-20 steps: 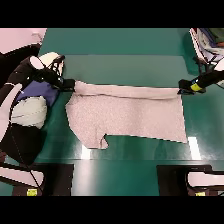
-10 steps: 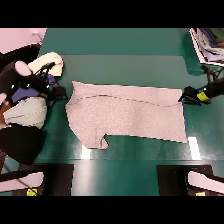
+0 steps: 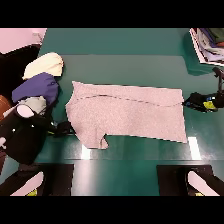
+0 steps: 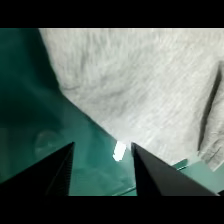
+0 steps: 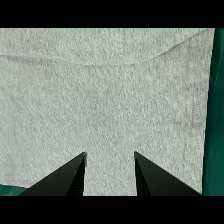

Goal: Fold the shirts.

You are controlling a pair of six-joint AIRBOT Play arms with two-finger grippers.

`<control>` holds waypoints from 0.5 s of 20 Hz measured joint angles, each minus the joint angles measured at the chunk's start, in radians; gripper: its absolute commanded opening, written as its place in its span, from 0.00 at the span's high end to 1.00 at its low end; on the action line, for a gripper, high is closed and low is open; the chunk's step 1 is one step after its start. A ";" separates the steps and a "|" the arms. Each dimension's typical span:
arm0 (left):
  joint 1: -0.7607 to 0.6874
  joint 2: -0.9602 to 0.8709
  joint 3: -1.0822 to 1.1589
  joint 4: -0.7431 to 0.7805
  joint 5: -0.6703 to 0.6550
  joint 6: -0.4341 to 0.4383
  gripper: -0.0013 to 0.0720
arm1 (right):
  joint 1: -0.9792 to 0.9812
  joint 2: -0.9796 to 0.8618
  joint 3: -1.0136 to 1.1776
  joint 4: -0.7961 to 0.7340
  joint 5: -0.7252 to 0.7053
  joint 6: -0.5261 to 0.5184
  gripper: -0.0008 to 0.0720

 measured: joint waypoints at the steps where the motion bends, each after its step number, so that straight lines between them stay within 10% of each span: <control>1: 0.002 0.008 -0.032 -0.041 0.023 0.014 0.38 | 0.000 0.014 -0.003 0.002 -0.002 0.000 0.50; 6: -0.063 0.021 -0.115 -0.187 0.171 0.066 0.48 | 0.000 0.076 -0.010 0.005 -0.009 0.000 0.50; 8: -0.102 0.020 -0.123 -0.201 0.243 0.075 0.92 | 0.000 0.093 -0.011 0.005 -0.007 0.000 0.50; 10: -0.124 0.018 -0.114 -0.203 0.271 0.079 0.96 | -0.014 0.102 -0.011 0.002 0.017 0.000 0.50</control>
